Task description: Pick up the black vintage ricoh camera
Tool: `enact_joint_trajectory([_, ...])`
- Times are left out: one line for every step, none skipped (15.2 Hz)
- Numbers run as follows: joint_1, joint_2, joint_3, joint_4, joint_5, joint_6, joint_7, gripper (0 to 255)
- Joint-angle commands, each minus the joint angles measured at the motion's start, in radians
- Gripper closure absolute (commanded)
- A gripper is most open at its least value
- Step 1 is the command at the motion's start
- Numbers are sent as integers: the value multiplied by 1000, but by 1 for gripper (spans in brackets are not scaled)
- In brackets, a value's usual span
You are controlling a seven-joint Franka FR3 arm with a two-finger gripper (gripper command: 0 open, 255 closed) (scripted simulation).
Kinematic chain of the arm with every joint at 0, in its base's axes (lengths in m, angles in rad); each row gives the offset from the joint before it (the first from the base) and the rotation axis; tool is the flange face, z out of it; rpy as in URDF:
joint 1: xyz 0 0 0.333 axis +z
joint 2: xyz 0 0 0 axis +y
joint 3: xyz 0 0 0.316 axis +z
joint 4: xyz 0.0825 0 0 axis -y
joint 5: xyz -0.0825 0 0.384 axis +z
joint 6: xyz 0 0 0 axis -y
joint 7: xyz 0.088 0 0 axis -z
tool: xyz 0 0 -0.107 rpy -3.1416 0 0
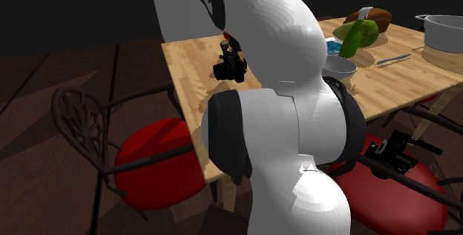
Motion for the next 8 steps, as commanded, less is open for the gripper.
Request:
enact_joint_trajectory([5,19,1,60,-5,-40,1,255])
enact_joint_trajectory([8,30,1,90,-7,-60,2,255])
enact_joint_trajectory([12,42,1,123,-10,-81,3,255])
enact_joint_trajectory([15,55,1,157,-14,-102,4,255])
enact_joint_trajectory([20,70,1,195,-17,-125,5,255])
enact_joint_trajectory([25,87,1,236,-21,-150,6,255])
enact_joint_trajectory([26,89,1,242,-22,-154,6,255])
enact_joint_trajectory([26,89,1,241,-22,-153,6,255])
